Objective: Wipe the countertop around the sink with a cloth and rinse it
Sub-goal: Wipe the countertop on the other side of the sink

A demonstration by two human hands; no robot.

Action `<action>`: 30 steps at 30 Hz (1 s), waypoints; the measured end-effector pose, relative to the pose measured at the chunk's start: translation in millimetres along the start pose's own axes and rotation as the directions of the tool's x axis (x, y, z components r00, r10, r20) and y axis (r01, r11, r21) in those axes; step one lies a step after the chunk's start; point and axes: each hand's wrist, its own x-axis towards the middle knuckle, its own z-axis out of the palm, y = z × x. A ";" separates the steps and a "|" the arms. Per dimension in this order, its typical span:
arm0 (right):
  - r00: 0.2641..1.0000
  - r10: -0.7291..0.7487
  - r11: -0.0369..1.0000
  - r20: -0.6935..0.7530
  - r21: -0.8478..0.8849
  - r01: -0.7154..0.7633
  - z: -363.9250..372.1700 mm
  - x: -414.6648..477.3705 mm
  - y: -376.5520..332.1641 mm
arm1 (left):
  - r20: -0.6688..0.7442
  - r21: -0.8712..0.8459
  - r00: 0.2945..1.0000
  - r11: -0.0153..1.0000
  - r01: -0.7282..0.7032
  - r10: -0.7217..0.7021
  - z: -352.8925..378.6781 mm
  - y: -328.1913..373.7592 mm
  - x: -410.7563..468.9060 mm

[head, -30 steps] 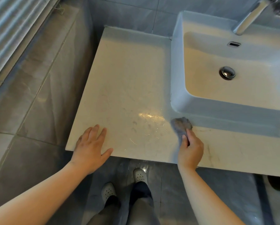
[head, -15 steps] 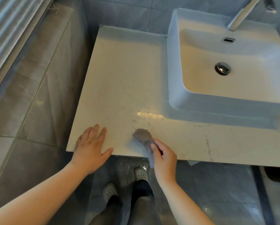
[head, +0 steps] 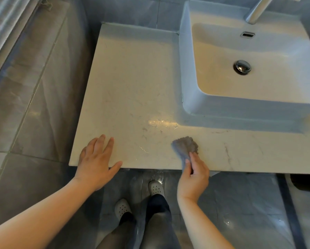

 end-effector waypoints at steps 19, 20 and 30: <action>0.995 0.102 0.985 0.020 0.141 -0.104 -59.7 141.2 0.0 | 0.017 -0.102 0.998 0.992 0.069 -0.068 -12.1 38.6 -1.9; 0.993 0.097 0.993 0.060 0.064 -0.101 -59.4 150.2 5.9 | 0.012 -0.101 0.998 0.993 0.058 -0.057 -12.9 42.7 -2.5; 0.962 0.105 0.989 0.251 -0.132 -0.073 -54.3 169.1 15.5 | -0.053 -0.151 0.999 0.989 -0.001 -0.007 -33.3 74.7 13.4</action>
